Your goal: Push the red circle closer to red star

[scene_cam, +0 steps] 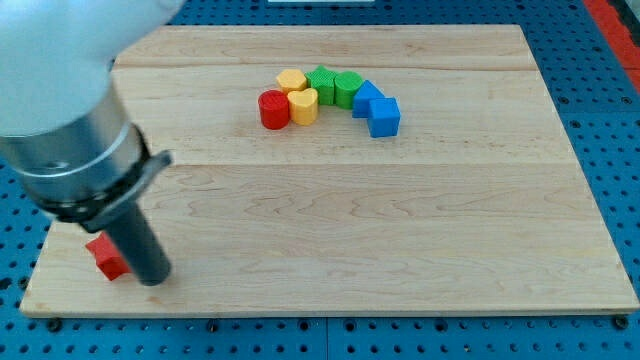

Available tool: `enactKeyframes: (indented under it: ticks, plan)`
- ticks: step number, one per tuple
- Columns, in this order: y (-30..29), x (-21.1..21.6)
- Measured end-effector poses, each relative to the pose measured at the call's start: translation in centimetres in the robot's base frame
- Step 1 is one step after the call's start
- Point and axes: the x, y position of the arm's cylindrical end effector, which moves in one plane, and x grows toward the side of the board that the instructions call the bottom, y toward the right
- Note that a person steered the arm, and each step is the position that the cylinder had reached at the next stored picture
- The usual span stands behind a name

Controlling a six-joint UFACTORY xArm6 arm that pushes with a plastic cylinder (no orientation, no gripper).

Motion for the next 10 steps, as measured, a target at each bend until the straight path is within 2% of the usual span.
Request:
enactKeyframes:
  ticks: [1, 2, 3, 4, 8, 9, 10]
  plan:
    - [-2.1, 0.0]
    - [0.7, 0.0]
    - [2.8, -2.7]
    - [1.0, -4.1]
    - [0.4, -4.1]
    - [6.1, -5.2]
    - [8.4, -9.1]
